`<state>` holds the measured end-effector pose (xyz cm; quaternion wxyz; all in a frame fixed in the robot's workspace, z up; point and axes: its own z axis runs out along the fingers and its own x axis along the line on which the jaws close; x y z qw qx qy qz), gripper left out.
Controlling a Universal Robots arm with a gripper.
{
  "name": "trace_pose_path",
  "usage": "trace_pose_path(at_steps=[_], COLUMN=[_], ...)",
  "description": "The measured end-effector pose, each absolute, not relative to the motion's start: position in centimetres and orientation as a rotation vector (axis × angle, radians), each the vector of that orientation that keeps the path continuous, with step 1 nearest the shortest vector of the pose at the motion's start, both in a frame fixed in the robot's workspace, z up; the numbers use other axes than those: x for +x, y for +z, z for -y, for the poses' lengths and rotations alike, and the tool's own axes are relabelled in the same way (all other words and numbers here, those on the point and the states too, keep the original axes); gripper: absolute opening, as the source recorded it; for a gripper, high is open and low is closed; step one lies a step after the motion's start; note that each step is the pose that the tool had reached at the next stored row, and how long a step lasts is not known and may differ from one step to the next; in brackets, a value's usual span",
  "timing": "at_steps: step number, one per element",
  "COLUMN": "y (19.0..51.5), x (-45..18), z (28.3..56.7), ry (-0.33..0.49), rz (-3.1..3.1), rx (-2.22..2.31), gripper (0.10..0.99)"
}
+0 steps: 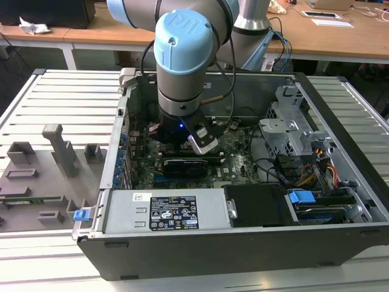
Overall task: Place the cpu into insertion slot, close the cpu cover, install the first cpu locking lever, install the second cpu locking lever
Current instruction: 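Install the second cpu locking lever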
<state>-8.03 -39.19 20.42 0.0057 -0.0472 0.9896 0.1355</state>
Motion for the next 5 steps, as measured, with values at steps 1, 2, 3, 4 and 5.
trace_pose_path(at_steps=[1, 2, 3, 4, 5], y=[20.5, 20.59, 20.67, 20.76, 20.86], x=[-8.02, -8.03, -8.03, -8.03, -8.03], z=[39.19, 39.19, 39.19, 39.19, 39.19], ry=[0.424, 0.424, 0.424, 0.424, 0.424], rz=[-3.098, -3.098, -3.098, -3.098, -3.098], rx=[-0.148, -0.148, -0.148, -0.148, -0.148], gripper=[0.106, 0.106, 0.106, 0.106, 0.106])
